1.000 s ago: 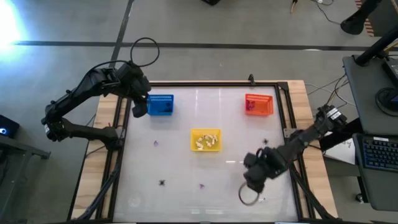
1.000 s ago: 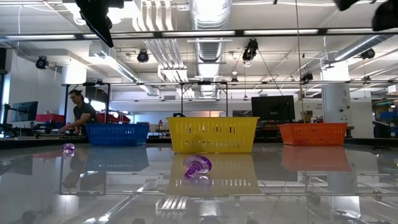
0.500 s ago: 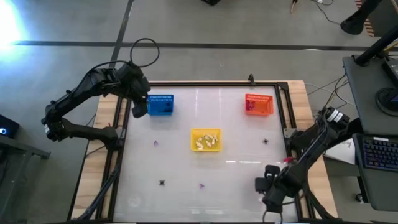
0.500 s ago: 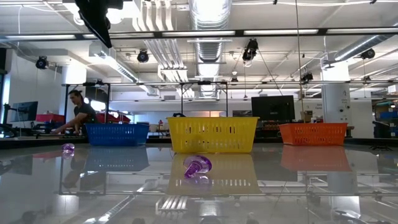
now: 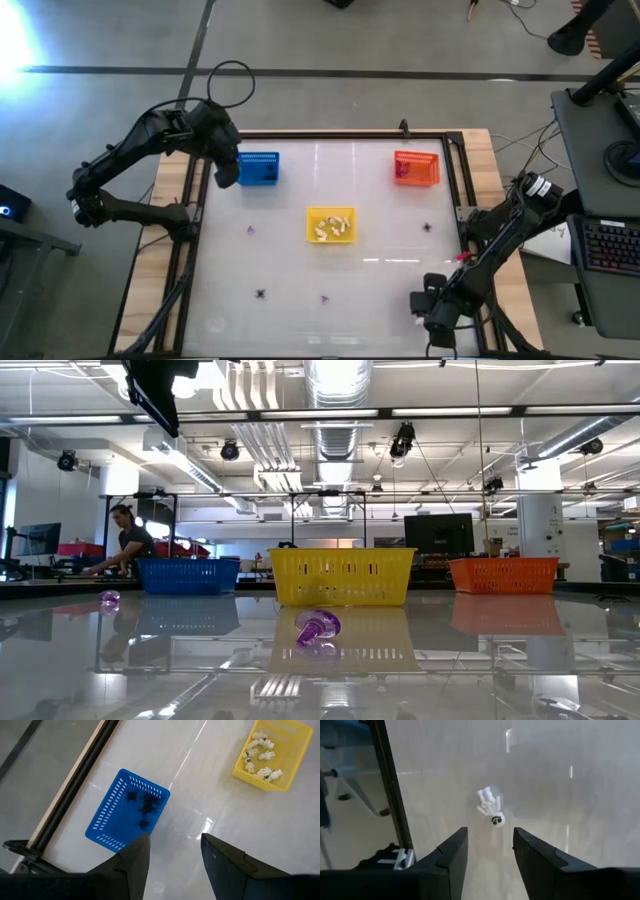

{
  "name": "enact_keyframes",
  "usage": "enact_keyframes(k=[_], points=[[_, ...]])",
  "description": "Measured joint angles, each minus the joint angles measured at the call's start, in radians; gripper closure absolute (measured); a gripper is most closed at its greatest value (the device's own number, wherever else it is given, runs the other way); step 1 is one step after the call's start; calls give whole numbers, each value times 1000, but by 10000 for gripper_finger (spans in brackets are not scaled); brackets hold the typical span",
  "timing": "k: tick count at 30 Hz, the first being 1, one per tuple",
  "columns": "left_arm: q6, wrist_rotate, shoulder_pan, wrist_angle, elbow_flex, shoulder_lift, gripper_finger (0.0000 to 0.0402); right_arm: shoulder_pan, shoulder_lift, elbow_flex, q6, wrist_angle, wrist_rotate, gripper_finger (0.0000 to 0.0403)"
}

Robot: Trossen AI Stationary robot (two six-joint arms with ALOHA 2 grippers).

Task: Sort Halloween decoration
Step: Put the white skeleton toy into the yellow bin

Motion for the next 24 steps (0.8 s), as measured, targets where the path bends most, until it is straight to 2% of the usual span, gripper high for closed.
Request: enact_keyframes(k=[9,24], points=[[-31,0,0,1,0,0,242,0,13,-9,-85,58,31,248],[-54,1,0,1,0,2,242,0,181,-6,-98,92,20,255]])
